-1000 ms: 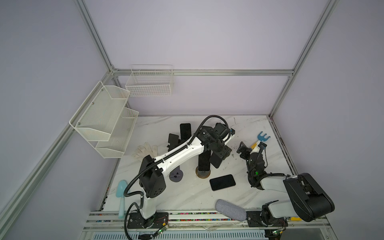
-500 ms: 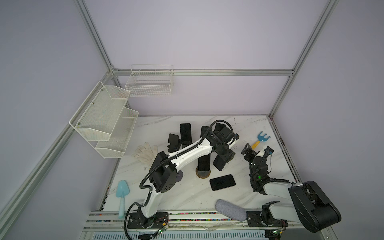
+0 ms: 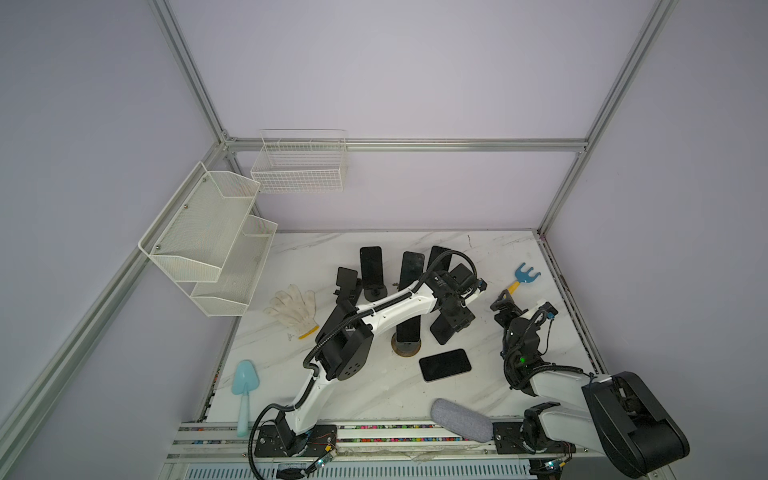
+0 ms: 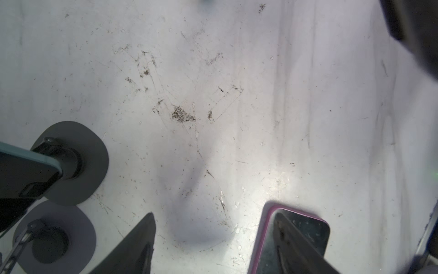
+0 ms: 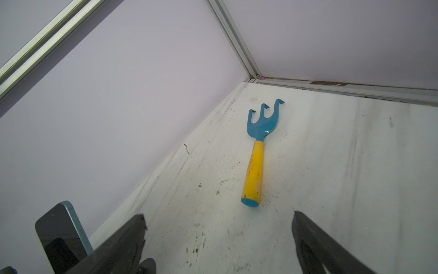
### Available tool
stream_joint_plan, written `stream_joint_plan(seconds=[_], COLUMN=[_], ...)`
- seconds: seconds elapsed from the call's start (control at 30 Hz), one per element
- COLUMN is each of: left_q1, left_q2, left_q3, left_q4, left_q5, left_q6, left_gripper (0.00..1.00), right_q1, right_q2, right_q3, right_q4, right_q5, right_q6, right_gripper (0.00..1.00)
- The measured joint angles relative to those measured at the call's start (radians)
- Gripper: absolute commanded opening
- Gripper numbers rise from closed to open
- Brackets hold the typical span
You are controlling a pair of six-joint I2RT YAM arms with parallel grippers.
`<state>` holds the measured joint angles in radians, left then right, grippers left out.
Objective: Remove the phone from the phone stand
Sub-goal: Place the phone at the center of the table.
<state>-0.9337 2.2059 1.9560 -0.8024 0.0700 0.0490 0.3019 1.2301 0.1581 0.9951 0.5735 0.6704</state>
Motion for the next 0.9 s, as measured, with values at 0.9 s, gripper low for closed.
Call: stream_joint_plan(seconds=[0.9], left_q1=[-0.025], left_q2=[0.071], left_q3=[0.002], left_q4=[0.047], left_q5=[-0.017], left_q6=[0.102], left_gripper=[0.66], right_q1=[-0.017], right_q2=[0.002], right_q3=[0.003], right_q4=[-0.05], right_q5=[0.013], right_q6=[0.036], right_gripper=[0.97])
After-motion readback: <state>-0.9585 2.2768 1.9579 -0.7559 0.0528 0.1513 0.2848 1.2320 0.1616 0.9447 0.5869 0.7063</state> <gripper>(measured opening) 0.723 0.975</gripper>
